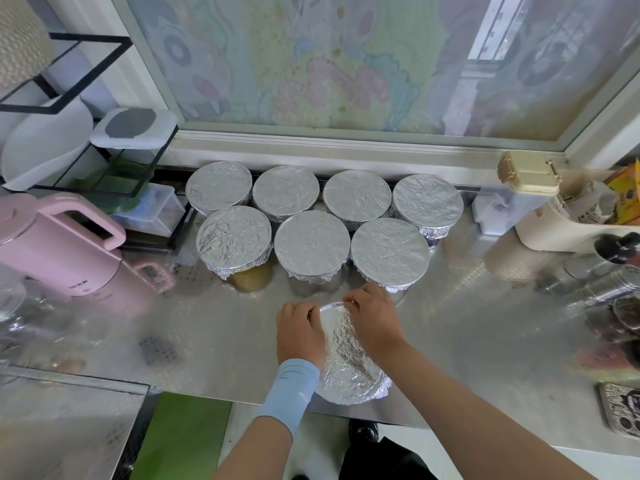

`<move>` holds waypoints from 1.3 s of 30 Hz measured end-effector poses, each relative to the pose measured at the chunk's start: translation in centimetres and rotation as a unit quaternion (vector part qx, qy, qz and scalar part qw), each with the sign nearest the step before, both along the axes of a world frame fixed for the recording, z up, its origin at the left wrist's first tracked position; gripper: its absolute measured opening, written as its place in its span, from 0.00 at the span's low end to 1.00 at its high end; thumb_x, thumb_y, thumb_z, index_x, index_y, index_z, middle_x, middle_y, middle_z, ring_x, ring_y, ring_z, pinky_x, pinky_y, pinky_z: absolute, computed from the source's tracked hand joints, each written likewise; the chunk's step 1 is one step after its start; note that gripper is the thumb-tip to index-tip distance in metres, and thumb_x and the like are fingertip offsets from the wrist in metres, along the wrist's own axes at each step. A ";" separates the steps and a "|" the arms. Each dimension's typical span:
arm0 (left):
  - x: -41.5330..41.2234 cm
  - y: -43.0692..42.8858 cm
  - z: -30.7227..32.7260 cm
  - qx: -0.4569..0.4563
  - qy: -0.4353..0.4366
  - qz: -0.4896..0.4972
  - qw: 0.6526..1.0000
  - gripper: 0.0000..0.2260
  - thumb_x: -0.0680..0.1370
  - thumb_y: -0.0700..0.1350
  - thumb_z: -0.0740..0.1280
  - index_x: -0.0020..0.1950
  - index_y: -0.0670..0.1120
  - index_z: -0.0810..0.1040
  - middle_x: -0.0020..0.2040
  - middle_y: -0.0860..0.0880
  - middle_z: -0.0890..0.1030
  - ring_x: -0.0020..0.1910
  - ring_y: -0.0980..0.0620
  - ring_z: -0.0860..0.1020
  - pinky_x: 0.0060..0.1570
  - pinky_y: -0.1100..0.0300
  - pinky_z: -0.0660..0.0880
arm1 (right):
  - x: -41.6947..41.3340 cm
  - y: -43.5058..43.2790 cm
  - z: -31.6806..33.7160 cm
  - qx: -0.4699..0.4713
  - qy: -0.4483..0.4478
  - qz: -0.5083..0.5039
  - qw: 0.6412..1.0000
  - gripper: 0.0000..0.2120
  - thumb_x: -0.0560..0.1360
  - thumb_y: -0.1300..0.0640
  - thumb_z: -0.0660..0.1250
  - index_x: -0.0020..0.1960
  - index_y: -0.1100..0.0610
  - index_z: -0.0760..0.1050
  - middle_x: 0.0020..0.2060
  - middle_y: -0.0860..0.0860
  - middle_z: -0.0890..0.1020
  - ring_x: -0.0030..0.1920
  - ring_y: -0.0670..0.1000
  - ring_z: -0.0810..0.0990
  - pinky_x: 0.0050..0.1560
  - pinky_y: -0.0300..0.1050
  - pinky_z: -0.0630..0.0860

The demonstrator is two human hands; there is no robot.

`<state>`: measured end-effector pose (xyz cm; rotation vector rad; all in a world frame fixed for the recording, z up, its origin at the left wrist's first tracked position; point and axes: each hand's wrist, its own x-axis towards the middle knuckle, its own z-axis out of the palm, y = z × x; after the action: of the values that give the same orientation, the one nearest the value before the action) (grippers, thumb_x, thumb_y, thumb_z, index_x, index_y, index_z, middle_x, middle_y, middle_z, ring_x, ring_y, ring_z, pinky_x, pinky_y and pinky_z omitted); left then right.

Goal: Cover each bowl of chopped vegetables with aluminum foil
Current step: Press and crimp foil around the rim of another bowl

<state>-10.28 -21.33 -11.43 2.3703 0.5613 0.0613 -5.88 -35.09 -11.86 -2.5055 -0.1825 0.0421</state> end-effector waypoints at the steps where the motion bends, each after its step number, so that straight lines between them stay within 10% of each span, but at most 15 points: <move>1: 0.2 0.1 0.1 0.017 -0.002 -0.020 1.000 0.09 0.81 0.43 0.60 0.53 0.46 0.79 0.49 0.51 0.71 0.56 0.50 0.70 0.51 0.62 0.67 | -0.1 -0.1 -0.1 0.001 0.003 0.001 1.000 0.05 0.77 0.58 0.67 0.48 0.56 0.82 0.44 0.51 0.76 0.50 0.55 0.74 0.54 0.50 0.72; 39: 1.8 -1.2 0.1 0.000 -0.054 -0.142 0.988 0.09 0.82 0.44 0.61 0.58 0.49 0.79 0.53 0.51 0.74 0.56 0.55 0.67 0.54 0.64 0.67 | 0.4 -1.8 0.0 0.013 -0.014 0.038 0.999 0.05 0.75 0.57 0.71 0.50 0.56 0.82 0.45 0.51 0.76 0.51 0.53 0.72 0.54 0.47 0.72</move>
<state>-8.51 -22.52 -11.37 2.4064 0.1690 0.0605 -5.51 -36.88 -11.83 -2.4733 -0.2876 0.0345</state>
